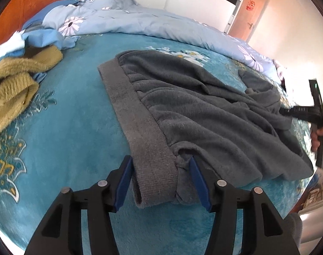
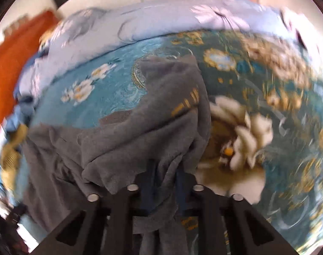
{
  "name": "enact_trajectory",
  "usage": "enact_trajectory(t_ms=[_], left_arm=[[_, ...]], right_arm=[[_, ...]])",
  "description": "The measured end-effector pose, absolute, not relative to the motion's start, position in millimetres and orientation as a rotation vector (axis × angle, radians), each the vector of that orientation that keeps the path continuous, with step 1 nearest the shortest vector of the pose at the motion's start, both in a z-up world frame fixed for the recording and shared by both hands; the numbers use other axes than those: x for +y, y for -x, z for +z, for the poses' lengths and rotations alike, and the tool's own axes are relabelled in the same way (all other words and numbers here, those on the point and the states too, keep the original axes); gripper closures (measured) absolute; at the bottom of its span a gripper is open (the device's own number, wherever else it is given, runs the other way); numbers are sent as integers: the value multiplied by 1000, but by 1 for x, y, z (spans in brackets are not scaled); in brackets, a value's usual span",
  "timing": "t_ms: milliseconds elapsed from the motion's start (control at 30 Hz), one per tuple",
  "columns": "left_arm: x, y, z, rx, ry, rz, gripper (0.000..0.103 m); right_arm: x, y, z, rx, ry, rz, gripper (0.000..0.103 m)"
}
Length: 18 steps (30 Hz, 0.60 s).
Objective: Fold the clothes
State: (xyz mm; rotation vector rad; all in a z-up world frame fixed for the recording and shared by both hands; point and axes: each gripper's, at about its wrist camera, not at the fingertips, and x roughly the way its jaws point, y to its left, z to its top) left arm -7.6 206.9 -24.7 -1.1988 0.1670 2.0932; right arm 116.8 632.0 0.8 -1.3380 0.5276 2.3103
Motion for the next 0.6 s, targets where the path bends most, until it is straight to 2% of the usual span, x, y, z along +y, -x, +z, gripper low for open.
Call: enact_trajectory(t_ms=[100, 200, 600], left_arm=[[213, 9, -28, 198, 1198, 2088, 46], [215, 11, -33, 192, 1217, 2079, 46], [215, 13, -32, 192, 1235, 2085, 46]], right_arm=[[621, -106, 15, 328, 1333, 2327, 94], [618, -95, 28, 249, 1323, 2354, 94], [574, 26, 80, 53, 1279, 2554, 94]])
